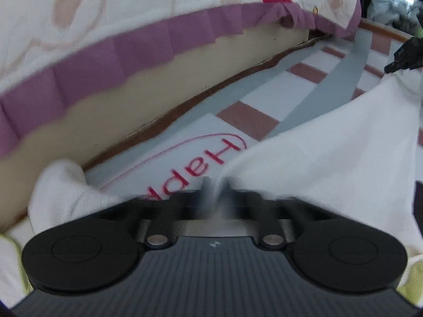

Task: Fold clothes
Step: 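Open both grippers and lay the cream garment flat on the mat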

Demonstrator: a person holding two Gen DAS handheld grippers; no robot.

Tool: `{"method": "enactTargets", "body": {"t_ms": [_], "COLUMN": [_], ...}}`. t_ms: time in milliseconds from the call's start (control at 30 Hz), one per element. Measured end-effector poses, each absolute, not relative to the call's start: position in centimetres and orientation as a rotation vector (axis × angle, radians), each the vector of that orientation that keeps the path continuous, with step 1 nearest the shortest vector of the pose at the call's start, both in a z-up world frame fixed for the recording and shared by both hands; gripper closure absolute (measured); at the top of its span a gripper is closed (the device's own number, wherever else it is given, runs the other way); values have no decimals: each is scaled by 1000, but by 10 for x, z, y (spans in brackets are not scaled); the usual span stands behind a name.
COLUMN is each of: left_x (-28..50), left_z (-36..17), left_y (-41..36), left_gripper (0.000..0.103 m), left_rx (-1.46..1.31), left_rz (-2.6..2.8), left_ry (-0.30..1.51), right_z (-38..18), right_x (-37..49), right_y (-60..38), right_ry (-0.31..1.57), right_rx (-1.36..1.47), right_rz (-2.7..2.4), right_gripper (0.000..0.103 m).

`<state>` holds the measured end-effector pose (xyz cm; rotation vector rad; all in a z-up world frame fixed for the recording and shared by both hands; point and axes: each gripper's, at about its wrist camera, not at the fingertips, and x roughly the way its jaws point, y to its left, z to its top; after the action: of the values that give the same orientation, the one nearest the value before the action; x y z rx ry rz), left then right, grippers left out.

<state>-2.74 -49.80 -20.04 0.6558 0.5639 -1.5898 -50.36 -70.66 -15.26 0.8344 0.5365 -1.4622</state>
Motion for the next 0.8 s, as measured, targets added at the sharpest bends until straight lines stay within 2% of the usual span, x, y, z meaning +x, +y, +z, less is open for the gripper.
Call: {"method": "enactTargets", "body": {"t_ms": [300,333,367,400,433,467,500,567,800], "left_x": [-23,-25,-27,-30,-33,-33,-31,-25,-1], "left_z": [-168,-169,-170,-172,-173,-172,-169,-164,-162], "left_y": [-466,-467,-467,-468,-469,-464,-455,-437,-374], "left_gripper": [100,96,90,72,59,57,55,54,55], "left_rx": [440,459,491,523,554,550,525,495,379], "left_rz": [-1479,-1450,-1425,-1400,-1374,-1371,-1380,-1405,-1425], "left_ry": [404,396,392,387,383,387,407,488,787], "right_z": [-121,-121,-124,-127,-130,-132,-133,-136,-137], "right_x": [-505,-500,-496,-492,-490,-488,-487,-479,-426], "right_y": [-703,-704,-707,-709,-707,-703,-698,-686,-637], "right_ry": [369,371,380,398,399,382,358,356,509], "right_rx": [770,768,770,776,792,814,837,838,768], "right_rz": [-1588,-1634,-1668,-1694,-1708,-1705,-1688,-1603,-1285], "right_gripper": [101,101,96,93,92,90,84,69,69]}}
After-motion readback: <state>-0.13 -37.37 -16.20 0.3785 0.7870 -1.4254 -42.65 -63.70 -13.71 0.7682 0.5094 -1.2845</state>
